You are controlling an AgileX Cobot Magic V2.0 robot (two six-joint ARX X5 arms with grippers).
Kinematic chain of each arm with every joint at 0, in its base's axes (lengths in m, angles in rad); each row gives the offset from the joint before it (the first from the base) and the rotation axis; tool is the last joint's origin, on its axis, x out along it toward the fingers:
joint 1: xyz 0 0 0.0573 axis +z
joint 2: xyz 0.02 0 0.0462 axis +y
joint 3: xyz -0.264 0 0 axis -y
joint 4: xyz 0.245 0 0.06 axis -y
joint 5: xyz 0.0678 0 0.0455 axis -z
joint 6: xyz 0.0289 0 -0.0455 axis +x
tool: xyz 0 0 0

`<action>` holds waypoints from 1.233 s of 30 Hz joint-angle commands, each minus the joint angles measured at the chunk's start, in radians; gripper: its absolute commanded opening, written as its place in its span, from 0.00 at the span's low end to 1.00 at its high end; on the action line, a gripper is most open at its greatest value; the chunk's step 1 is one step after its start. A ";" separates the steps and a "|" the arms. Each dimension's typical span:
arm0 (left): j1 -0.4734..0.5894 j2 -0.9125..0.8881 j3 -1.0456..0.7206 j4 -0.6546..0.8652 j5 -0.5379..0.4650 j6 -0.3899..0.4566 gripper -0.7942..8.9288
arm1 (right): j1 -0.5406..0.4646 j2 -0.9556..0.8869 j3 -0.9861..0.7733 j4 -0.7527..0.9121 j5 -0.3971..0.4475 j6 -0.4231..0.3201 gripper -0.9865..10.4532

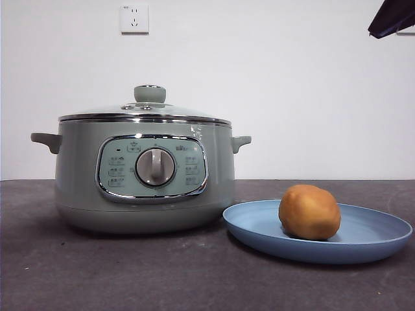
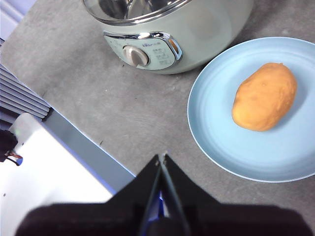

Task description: Take the potato out from the steamer,put the potato on the plate,close the lid

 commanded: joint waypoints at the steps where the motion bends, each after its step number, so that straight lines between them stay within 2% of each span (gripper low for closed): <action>1: -0.001 -0.002 0.000 0.004 0.003 -0.004 0.08 | 0.001 0.000 -0.002 0.004 0.002 0.002 0.09; 10: -0.001 -0.002 0.000 0.004 0.001 -0.004 0.08 | 0.001 0.000 -0.002 0.004 0.002 0.002 0.09; 13: 0.003 -0.005 -0.001 0.029 -0.029 0.056 0.08 | 0.001 0.000 -0.002 0.004 0.003 0.002 0.09; 17: 0.072 -0.058 -0.005 0.178 -0.071 0.147 0.08 | 0.001 -0.001 -0.002 0.004 0.002 0.002 0.09; 20: 0.154 -0.125 -0.037 0.308 -0.070 0.151 0.08 | 0.001 -0.001 -0.002 0.004 0.003 0.002 0.09; 27: 0.321 -0.368 -0.370 0.791 -0.081 0.146 0.08 | 0.001 -0.001 -0.002 0.004 0.002 0.002 0.09; 30: 0.360 -0.468 -0.536 0.940 -0.082 0.132 0.08 | 0.001 -0.001 -0.002 0.004 0.003 0.002 0.09; 33: 0.383 -0.553 -0.685 1.016 -0.082 0.106 0.08 | 0.001 -0.001 -0.002 0.004 0.003 0.002 0.09; 37: 0.399 -0.644 -0.850 1.042 -0.114 0.057 0.08 | 0.001 -0.001 -0.002 0.004 0.002 0.002 0.09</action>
